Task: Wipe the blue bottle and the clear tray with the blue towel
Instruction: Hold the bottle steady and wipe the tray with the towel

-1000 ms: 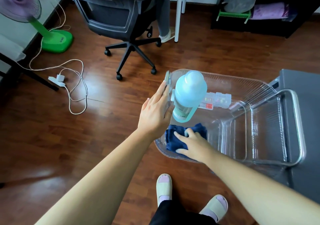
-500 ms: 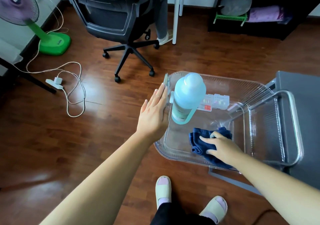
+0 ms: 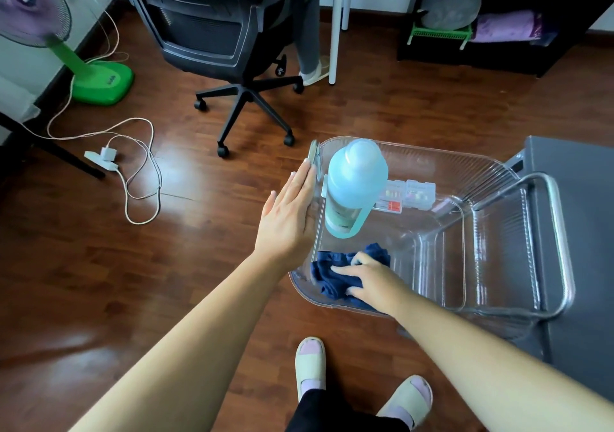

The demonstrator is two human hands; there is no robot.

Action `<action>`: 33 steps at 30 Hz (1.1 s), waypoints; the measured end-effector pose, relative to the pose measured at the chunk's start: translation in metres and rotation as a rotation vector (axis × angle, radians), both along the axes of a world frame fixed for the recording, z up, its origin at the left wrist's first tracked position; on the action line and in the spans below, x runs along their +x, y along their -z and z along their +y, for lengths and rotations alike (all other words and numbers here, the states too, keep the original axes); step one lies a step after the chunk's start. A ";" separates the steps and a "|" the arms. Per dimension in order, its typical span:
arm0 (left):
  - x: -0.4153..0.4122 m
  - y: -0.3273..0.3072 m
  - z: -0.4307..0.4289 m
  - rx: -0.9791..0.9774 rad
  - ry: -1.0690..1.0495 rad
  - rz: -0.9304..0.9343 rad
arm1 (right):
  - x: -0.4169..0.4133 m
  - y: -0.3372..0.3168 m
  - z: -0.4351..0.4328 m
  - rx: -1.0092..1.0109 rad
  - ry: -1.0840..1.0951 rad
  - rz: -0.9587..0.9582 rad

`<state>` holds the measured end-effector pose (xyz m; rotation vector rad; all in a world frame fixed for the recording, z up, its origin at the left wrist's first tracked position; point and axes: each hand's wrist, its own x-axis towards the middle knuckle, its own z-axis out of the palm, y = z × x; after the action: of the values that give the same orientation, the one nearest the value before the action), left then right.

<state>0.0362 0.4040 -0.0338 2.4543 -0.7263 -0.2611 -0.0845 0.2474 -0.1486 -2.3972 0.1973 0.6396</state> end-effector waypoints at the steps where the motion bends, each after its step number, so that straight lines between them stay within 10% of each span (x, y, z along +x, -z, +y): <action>1: 0.000 0.000 0.000 0.003 0.002 0.000 | -0.009 -0.002 -0.015 -0.006 0.004 0.027; 10: 0.001 -0.002 -0.002 -0.019 -0.006 0.001 | -0.018 -0.009 -0.106 -0.255 0.353 0.081; 33: 0.002 0.005 0.000 -0.038 -0.005 -0.017 | -0.021 -0.014 -0.036 -0.054 0.026 0.118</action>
<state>0.0383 0.4035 -0.0393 2.4251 -0.7265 -0.2229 -0.1054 0.2110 -0.1351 -2.4062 0.2988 0.7732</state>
